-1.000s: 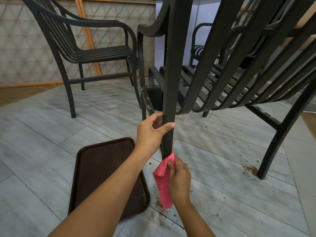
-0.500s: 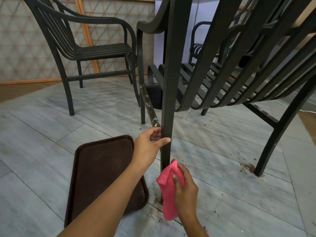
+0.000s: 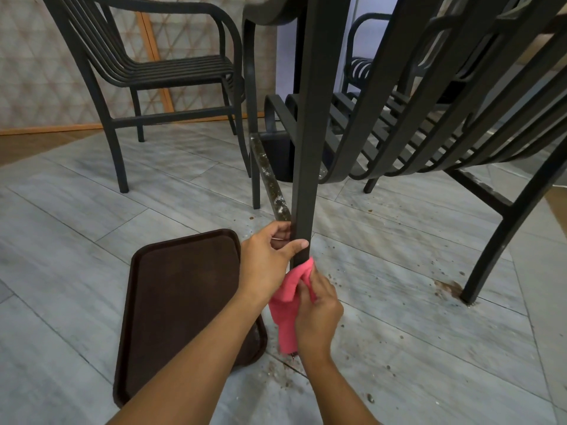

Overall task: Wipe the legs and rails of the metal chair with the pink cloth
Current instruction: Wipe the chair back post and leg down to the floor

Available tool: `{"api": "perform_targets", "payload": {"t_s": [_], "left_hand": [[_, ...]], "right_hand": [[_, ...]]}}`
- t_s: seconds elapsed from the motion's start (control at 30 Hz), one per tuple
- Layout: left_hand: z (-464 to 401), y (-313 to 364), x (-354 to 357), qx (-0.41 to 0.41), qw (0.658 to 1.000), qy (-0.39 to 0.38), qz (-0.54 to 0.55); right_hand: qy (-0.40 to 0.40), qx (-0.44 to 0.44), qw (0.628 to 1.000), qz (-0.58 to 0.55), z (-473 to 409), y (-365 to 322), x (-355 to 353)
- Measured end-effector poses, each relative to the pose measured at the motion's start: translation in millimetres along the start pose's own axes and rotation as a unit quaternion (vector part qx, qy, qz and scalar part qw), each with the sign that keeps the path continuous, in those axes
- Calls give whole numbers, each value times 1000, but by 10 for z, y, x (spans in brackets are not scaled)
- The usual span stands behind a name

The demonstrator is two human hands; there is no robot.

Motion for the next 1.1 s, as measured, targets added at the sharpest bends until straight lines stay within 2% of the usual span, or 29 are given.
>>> {"api": "perform_targets", "payload": {"t_s": [0.23,0.57,0.8,0.93,1.1], "left_hand": [[-6,-40,3,-7,1000,8,3],[-7,-77,2,-19,1000,19,-7],[-10,-69,8,-21,1000,18,-14],[-24,-68,8,-23,1000,9,-17],[-49,-76,7,-24,1000,0,-14]], "right_hand": [[31,-31,999,25,46,153,34],[-8,34,999,40,158,399,57],[-21,41,998,50,188,462,65],[-42,89,994,36,214,499,71],[-48,178,982,-51,338,566,44]]}}
Point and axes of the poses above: each hand's wrist, its own z-axis away from the middle knuckle, its own x-axis out of the palm, y = z × x, the point moved 5 cm from there along -z, towards the middle knuckle, and after that the axes turned 3 degrees about -x, right-handed, at the moved point
